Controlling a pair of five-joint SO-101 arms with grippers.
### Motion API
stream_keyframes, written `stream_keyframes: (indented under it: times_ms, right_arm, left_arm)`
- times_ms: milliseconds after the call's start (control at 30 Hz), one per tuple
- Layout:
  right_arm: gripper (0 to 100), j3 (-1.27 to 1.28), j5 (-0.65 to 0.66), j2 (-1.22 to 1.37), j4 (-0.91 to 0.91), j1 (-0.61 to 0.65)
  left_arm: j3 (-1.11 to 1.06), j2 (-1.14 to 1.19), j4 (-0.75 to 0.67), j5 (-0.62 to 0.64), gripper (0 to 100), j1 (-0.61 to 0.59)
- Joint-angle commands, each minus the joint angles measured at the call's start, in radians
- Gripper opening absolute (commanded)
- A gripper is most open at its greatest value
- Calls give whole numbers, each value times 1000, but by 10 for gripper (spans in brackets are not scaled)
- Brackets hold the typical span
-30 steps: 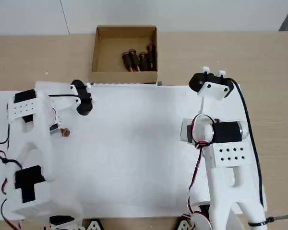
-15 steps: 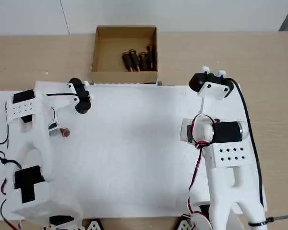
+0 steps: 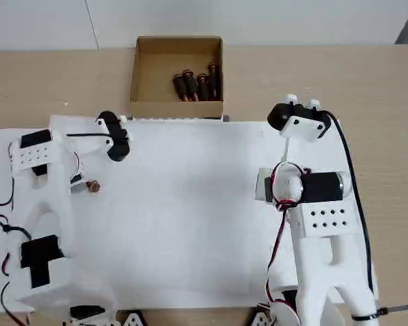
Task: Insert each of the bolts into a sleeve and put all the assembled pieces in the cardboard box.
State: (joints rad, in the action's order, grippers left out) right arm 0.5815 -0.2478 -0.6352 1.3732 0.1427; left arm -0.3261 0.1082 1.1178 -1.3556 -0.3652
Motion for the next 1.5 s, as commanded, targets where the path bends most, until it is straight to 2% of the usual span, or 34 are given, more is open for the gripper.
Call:
stream_keyframes:
  times_ms: [0, 400, 700, 1133, 1233, 1333, 1467]
  right_arm:
    - [3, -5, -8, -30, -16, -1]
    - [3, -5, -8, -30, -19, -1]
    - [3, -5, -9, -30, -13, -1]
    - [3, -5, -9, -30, -16, -1]
    - [3, -5, -9, -30, -13, -1]
    - [3, -5, -9, -31, -13, -1]
    - [3, -5, -9, -31, -13, -1]
  left_arm:
    - [-39, -5, -127, -535, 175, 5]
    - [-102, -6, -161, -537, 168, 29]
    - [-136, -6, -161, -537, 22, 64]
    - [-125, -18, -158, -537, 6, 63]
    - [-45, -18, -48, -535, 6, 74]
    - [99, -18, 186, -514, 6, 97]
    - [269, -11, 463, -348, 6, 161]
